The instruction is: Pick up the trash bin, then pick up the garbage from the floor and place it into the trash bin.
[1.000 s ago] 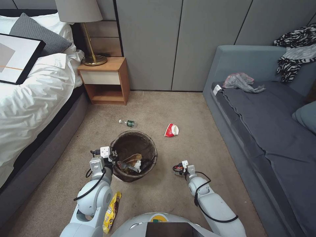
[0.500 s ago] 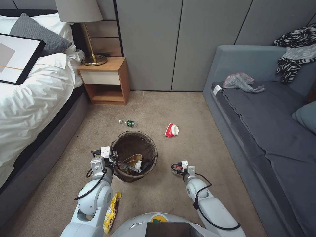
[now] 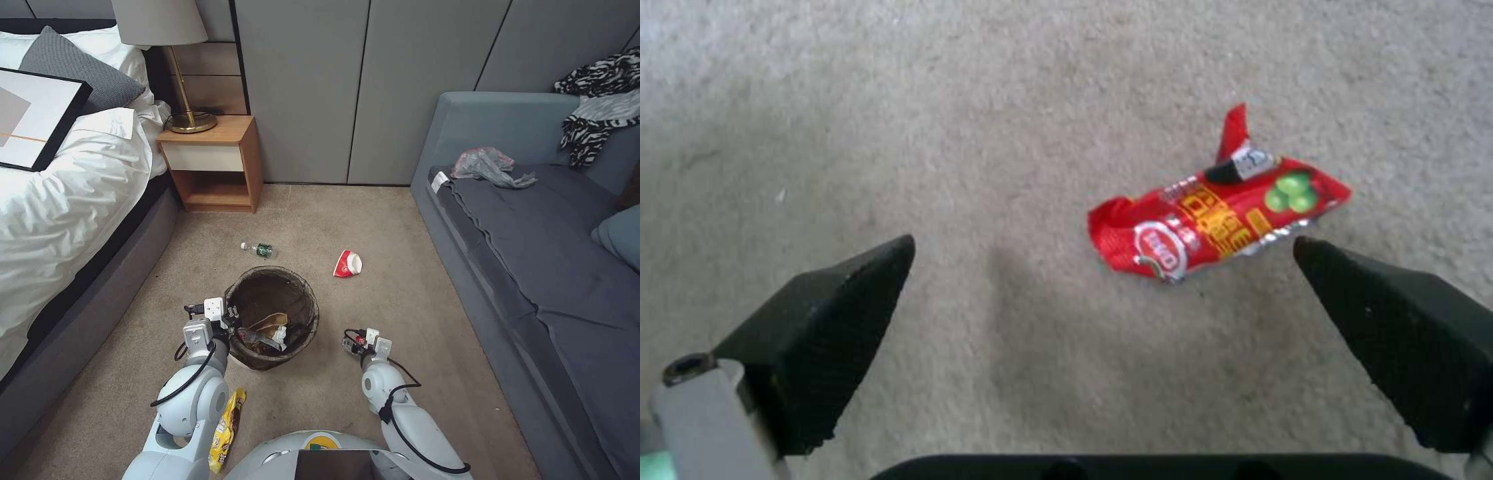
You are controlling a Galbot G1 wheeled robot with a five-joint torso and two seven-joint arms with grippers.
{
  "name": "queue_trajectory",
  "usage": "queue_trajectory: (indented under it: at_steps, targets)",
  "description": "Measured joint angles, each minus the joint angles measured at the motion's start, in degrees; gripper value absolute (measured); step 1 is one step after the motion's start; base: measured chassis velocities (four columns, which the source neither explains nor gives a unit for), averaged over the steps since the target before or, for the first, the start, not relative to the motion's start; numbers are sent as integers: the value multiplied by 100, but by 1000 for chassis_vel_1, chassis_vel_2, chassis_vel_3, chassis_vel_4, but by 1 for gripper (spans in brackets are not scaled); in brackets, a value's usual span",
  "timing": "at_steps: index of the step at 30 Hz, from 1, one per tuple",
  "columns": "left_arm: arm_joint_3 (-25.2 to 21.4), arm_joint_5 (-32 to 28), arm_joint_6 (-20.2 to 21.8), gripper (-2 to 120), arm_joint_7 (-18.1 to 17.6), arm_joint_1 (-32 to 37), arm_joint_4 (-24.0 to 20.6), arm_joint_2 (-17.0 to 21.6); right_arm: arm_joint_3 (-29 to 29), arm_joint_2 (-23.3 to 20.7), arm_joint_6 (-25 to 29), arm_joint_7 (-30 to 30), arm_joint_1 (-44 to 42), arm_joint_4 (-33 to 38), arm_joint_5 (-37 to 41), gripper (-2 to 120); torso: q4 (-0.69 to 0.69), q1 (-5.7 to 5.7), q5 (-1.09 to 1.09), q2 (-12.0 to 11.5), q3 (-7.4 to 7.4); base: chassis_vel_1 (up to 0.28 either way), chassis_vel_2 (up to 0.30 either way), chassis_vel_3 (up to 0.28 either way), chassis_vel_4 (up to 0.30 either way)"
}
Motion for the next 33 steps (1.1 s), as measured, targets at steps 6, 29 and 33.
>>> queue_trajectory:
  at_steps: [6, 29, 33]
  targets:
    - [-2, 5, -6, 4, 4, 17, -4, 7, 68, 320, 86, 340, 57, -81, 376, 100, 1, 0, 0, 0, 0, 0, 0, 0, 0]
    - [13, 73, -31, 4, 23, 55, 15, 7, 443, 647, 692, 233, 389, -931, 423, 100, 1, 0, 0, 0, 0, 0, 0, 0, 0]
    - [25, 94, -31, 4, 24, 70, 23, 5, 520, 675, 754, 196, 368, -1031, 419, 100, 1, 0, 0, 1, -1, 0, 0, 0, 0]
